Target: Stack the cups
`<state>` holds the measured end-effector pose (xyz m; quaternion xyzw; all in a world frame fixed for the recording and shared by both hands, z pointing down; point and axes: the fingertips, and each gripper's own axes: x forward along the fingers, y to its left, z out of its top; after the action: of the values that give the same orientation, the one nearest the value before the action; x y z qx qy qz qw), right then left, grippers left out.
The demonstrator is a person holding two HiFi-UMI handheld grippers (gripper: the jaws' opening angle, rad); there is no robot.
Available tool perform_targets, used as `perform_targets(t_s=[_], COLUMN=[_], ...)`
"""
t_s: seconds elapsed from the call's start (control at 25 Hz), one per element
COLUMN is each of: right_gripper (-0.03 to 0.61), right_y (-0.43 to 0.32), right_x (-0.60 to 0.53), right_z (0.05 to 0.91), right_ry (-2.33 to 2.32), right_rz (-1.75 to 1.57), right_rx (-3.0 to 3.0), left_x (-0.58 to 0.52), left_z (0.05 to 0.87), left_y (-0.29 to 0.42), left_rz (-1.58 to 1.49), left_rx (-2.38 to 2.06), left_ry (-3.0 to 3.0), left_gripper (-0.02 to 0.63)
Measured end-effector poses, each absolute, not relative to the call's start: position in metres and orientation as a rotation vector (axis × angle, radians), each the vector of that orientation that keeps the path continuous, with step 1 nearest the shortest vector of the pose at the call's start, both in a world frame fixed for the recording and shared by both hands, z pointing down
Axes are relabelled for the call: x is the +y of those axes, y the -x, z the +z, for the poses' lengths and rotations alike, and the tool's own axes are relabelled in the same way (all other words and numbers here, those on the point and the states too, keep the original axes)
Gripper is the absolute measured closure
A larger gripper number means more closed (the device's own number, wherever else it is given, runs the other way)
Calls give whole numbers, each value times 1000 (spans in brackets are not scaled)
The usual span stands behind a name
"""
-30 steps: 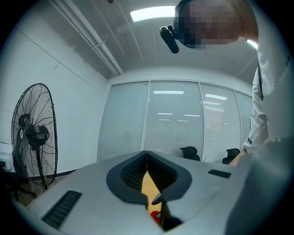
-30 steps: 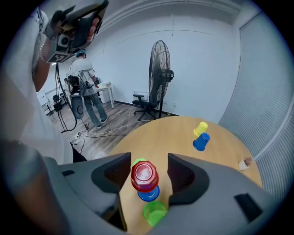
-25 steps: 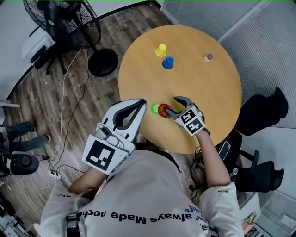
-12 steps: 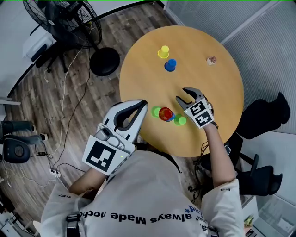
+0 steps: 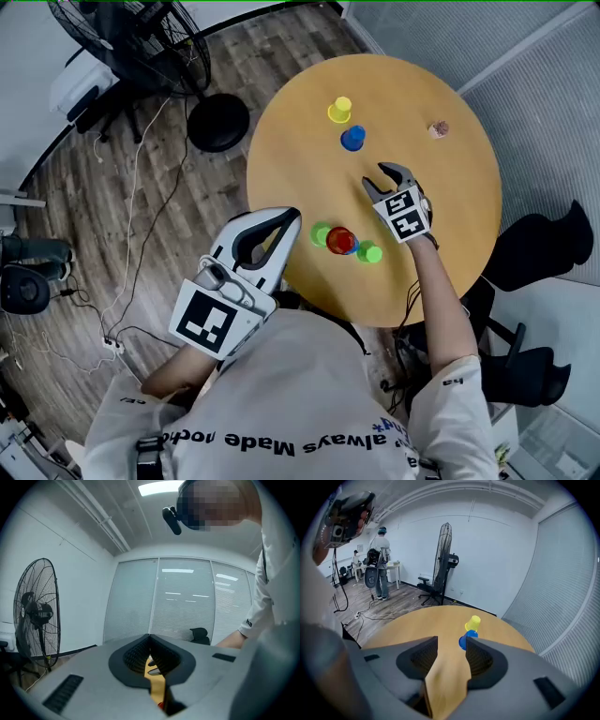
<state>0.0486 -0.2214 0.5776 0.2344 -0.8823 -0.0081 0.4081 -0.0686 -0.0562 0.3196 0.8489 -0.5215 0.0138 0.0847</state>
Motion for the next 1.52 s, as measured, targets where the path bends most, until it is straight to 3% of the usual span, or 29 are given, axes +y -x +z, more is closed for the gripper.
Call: perform_targets(t_s=[1.52], right_gripper=[330], right_y=[6], right_x=[-364], right_z=[713], right_ry=[-656], right_rz=[233], right_rx=[-2054], left_x=[-80], left_z=[376], left_y=[125], left_rz=[150], left_rx=[-1660], left_ry=[-2293], left_gripper=[589])
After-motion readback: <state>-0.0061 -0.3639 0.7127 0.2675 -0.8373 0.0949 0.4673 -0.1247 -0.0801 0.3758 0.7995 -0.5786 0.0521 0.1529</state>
